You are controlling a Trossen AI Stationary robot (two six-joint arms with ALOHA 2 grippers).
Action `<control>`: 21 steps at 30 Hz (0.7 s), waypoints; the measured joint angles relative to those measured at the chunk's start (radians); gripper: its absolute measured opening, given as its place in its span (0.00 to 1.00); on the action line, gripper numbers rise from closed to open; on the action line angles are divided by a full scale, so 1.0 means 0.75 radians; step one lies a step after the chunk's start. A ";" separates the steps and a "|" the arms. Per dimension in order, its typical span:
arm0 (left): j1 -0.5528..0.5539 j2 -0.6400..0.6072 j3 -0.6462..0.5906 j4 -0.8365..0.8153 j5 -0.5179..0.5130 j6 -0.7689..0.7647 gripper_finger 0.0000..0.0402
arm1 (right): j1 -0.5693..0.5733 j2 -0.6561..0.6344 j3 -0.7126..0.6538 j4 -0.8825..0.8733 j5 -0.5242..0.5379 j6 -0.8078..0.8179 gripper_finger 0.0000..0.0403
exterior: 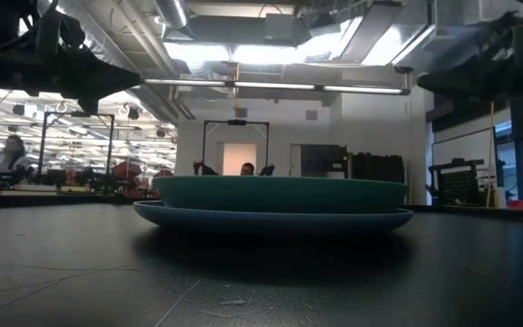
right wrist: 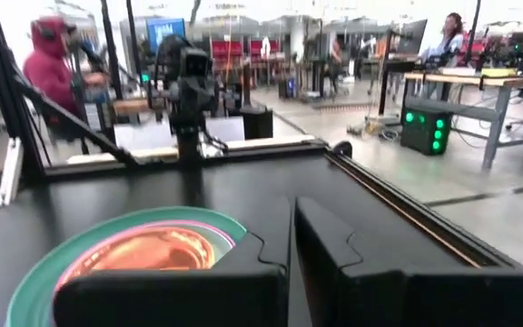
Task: Stack plastic plates
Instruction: Return to Home Position
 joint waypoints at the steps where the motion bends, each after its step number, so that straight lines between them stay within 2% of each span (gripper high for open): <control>1: 0.000 0.000 0.000 0.000 0.001 -0.002 0.01 | 0.000 -0.047 -0.028 0.002 0.000 0.018 0.04; 5: -0.017 0.000 0.000 -0.001 0.023 -0.007 0.01 | 0.001 -0.086 -0.095 0.020 -0.014 0.046 0.04; 17: -0.116 -0.001 0.000 -0.065 0.035 -0.009 0.01 | 0.001 -0.035 -0.097 -0.004 0.010 0.026 0.04; 21: -0.122 -0.020 0.000 -0.069 0.092 -0.008 0.01 | 0.001 -0.035 -0.097 -0.005 0.010 0.006 0.04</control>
